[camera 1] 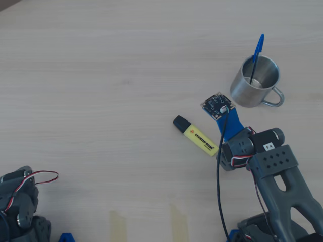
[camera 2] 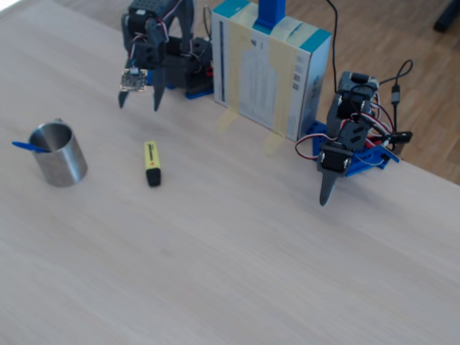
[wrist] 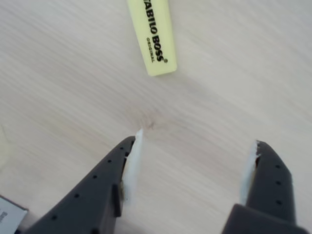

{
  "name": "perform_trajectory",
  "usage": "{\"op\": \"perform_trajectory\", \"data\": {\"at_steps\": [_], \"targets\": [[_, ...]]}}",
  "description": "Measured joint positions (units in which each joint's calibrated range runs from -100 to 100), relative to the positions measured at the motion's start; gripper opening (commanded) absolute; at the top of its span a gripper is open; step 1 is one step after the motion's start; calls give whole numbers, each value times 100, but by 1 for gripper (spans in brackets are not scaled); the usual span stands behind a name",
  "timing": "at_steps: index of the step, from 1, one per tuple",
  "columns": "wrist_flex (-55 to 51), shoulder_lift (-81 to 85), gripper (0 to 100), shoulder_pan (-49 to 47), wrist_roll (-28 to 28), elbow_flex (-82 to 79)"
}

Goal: Grab the yellow pen and put it in the silver cup.

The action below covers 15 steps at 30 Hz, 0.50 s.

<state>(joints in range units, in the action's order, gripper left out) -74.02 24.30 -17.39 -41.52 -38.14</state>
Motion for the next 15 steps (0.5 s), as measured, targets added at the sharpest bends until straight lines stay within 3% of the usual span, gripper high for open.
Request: {"op": "perform_trajectory", "data": {"at_steps": [15], "targets": [[883,-1284,32,-594,5,1028]]}}
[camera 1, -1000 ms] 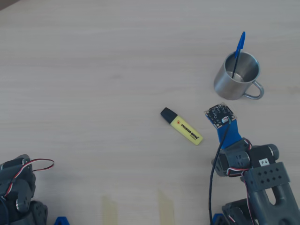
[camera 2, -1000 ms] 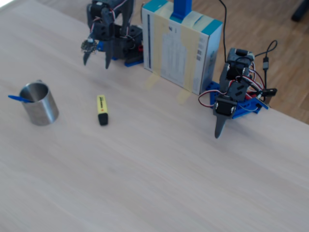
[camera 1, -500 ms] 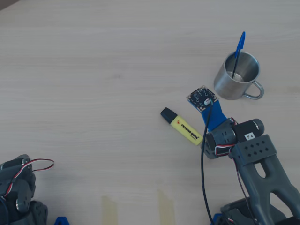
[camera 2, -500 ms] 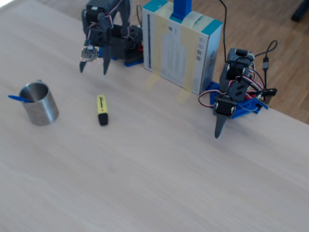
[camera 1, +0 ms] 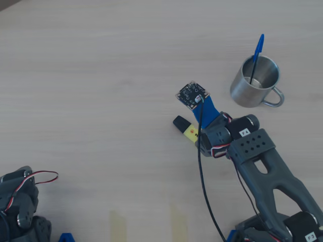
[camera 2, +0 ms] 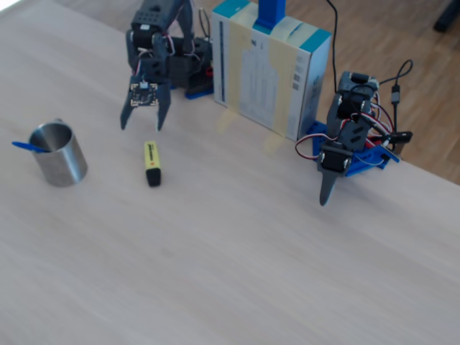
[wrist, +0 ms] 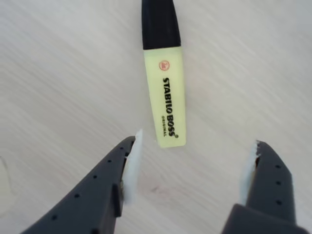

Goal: Grab the yellow pen and put it in the silver cup.

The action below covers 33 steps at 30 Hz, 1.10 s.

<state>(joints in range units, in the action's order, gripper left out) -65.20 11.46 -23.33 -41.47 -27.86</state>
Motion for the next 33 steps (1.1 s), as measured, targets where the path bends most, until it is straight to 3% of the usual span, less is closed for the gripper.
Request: {"op": "perform_trajectory", "data": {"at_steps": [21,33], "targets": [[0,-1434,32,-368,-10,947],[588,-2018,32,-410,-10,947]]}}
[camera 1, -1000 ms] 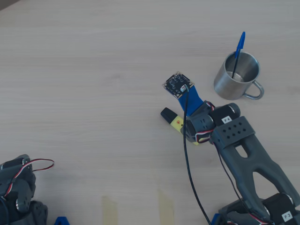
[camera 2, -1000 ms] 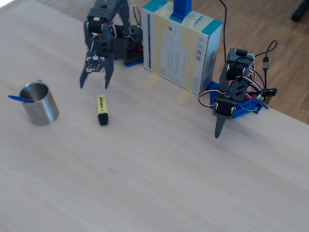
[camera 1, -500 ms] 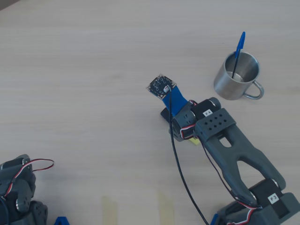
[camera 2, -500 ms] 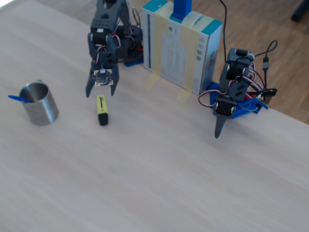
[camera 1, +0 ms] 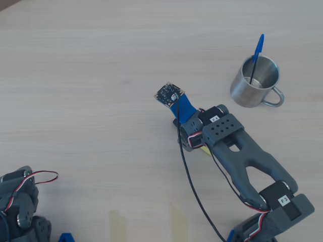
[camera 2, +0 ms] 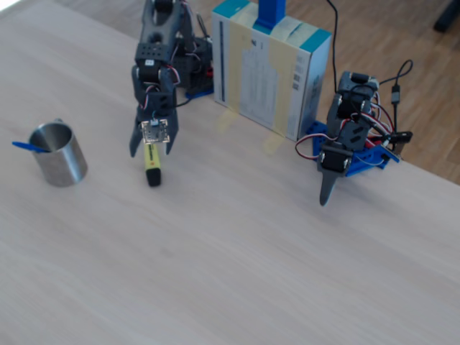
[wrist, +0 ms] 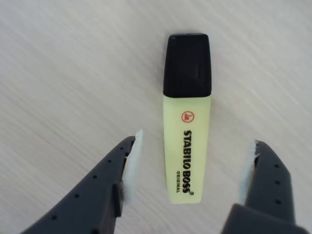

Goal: Grab the yellow pen and put it in the silver cup.

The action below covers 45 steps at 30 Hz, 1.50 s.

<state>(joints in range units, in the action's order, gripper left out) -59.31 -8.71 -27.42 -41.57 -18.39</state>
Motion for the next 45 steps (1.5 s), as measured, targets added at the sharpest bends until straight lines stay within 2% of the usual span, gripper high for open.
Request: {"op": "perform_trajectory", "data": {"at_steps": [20,42,45], "targets": [[17,-809,32,151,0,27],[17,-842,32,184,0,54],[17,-842,27,184,0,54]]}}
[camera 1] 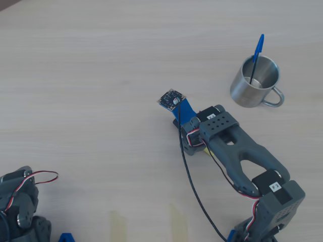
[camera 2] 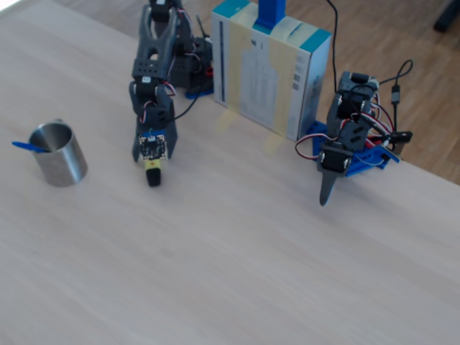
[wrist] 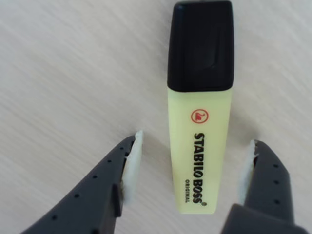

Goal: Grab the yellow pen and put it in the silver cup.

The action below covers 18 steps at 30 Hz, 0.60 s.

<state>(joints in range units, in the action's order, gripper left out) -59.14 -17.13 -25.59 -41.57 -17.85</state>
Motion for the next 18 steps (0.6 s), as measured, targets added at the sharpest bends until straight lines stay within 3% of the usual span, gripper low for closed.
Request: {"op": "perform_trajectory", "data": {"at_steps": [5,18], "targets": [[0,0,14,17,0,9],[8,0,13,142,0,27]]}}
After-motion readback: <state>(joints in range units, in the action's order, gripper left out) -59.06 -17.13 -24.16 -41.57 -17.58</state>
